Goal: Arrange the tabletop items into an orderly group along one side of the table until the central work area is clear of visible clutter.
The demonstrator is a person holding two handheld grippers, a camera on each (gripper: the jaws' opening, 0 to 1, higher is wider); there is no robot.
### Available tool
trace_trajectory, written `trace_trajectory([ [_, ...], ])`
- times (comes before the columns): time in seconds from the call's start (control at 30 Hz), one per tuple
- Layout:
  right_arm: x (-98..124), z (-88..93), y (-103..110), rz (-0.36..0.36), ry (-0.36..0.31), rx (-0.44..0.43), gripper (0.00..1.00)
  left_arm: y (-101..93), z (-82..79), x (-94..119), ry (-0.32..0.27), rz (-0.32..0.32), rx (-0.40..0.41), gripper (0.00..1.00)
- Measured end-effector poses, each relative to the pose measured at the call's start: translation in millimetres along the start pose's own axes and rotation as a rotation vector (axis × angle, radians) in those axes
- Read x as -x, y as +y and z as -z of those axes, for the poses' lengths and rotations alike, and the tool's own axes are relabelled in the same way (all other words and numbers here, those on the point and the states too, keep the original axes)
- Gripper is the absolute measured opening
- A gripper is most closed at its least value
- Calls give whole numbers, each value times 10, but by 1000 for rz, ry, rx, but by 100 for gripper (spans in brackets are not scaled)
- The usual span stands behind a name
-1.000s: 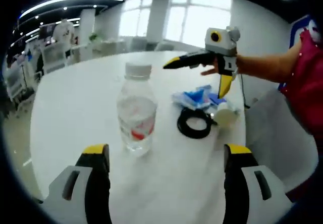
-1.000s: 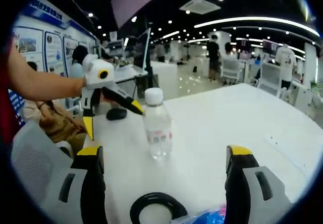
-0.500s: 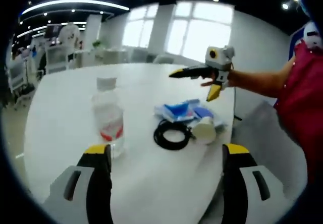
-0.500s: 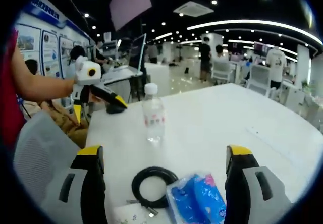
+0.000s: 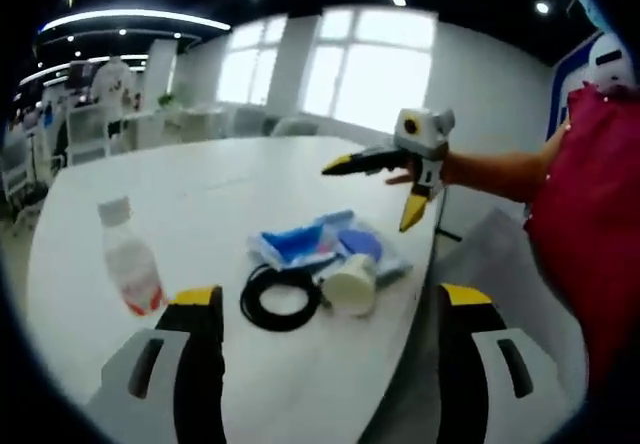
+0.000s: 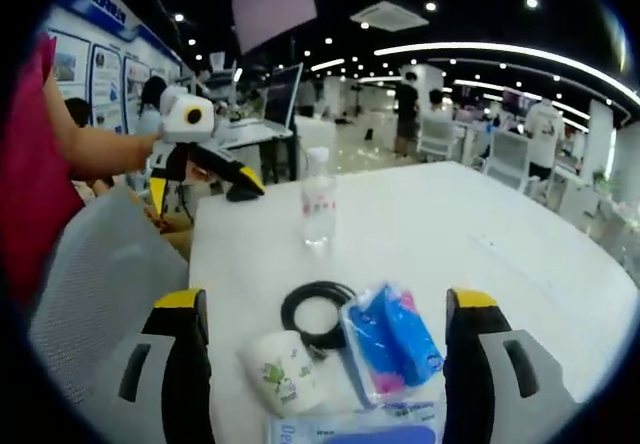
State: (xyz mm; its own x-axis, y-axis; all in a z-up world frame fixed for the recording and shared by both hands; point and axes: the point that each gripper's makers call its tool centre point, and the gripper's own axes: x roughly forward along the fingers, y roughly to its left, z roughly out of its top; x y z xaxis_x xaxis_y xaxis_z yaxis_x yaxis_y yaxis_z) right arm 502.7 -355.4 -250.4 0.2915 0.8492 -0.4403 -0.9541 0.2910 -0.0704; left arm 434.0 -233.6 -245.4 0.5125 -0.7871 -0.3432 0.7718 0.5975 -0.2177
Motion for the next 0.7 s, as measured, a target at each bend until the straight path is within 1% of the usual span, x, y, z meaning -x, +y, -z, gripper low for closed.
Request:
trace_trajectory([
  [0.07, 52, 63, 56, -11, 18, 11, 97, -71, -13, -43, -6, 9, -1, 84],
  [0.17, 134, 250, 171, -44, 84, 53, 97, -183, -44, -103, -25, 22, 6, 84],
  [0.3, 161, 426, 303, -81, 145, 91, 96, -273, -59, -147, -43, 32, 19, 83],
  [0.57, 96, 567, 410, -140, 194, 116, 94, -375, -16, -217, -44, 45, 36, 82],
  [0.63, 74, 588, 420, -151, 202, 118, 93, -383, 6, -232, -37, 45, 35, 82],
  [0.7, 45, 639, 419, -166, 223, 133, 92, -392, 50, -245, -19, 48, 37, 82],
])
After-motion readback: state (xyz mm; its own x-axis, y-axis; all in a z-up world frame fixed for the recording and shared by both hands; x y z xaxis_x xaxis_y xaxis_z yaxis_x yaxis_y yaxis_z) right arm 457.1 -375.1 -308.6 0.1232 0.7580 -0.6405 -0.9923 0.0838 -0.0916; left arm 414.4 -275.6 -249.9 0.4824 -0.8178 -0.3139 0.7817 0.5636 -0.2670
